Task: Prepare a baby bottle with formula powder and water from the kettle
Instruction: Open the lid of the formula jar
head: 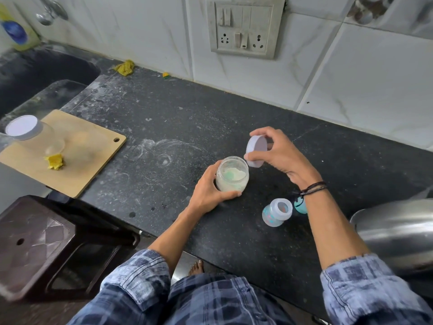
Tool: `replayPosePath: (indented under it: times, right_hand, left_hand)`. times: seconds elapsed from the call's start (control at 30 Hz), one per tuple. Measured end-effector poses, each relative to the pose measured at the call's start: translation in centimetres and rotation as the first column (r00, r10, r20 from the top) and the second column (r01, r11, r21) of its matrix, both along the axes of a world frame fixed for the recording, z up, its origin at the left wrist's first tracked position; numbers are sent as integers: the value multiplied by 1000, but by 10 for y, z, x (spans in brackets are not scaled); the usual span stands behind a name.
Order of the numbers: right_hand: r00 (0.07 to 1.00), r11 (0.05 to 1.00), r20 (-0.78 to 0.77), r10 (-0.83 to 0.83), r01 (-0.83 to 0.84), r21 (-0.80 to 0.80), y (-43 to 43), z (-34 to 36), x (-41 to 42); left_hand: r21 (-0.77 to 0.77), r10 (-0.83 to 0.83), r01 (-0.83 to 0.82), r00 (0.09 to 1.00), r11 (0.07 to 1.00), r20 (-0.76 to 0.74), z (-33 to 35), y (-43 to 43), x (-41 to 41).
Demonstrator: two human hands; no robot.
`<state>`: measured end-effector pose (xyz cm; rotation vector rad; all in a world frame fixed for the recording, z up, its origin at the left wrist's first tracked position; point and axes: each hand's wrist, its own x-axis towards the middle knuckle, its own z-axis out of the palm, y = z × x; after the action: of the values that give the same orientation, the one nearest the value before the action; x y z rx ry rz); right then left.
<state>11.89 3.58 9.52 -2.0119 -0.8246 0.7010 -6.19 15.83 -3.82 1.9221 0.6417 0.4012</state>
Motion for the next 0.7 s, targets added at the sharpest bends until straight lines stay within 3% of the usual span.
replayPosePath:
  times: [0.17, 0.4, 0.7]
  right_hand:
    - [992, 995, -87, -93, 88, -52, -23, -21, 29]
    - [992, 993, -99, -76, 67, -92, -43, -60, 28]
    - [1000, 992, 17, -10, 12, -124, -50, -96, 20]
  left_hand:
    - [4, 8, -8, 1000, 1000, -5, -3, 0, -1]
    - [11, 14, -13, 1000, 1000, -5, -3, -3, 1]
    - [-7, 30, -30, 1000, 1000, -10, -1, -6, 0]
